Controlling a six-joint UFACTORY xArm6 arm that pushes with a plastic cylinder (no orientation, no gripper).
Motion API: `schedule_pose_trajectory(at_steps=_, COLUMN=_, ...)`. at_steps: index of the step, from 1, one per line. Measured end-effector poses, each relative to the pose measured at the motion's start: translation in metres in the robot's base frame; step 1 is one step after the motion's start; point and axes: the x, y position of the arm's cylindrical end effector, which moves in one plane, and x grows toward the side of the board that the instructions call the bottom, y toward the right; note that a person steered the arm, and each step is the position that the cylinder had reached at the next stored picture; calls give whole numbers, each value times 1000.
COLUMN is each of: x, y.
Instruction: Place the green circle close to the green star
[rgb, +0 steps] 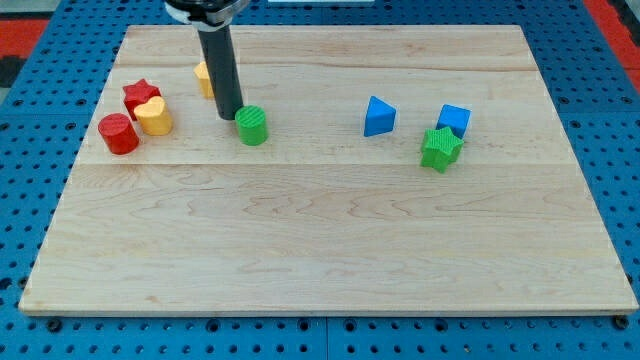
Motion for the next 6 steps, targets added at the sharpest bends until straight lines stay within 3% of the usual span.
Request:
schedule_pose_trajectory(at_steps=1, x=7, y=-7)
schedule_pose_trajectory(at_steps=2, x=34, y=29)
schedule_pose_trajectory(at_steps=3, x=37, y=113)
schedule_pose_trajectory(at_steps=5, x=-20, y=82)
schedule_pose_trajectory(at_steps=6, x=10, y=144)
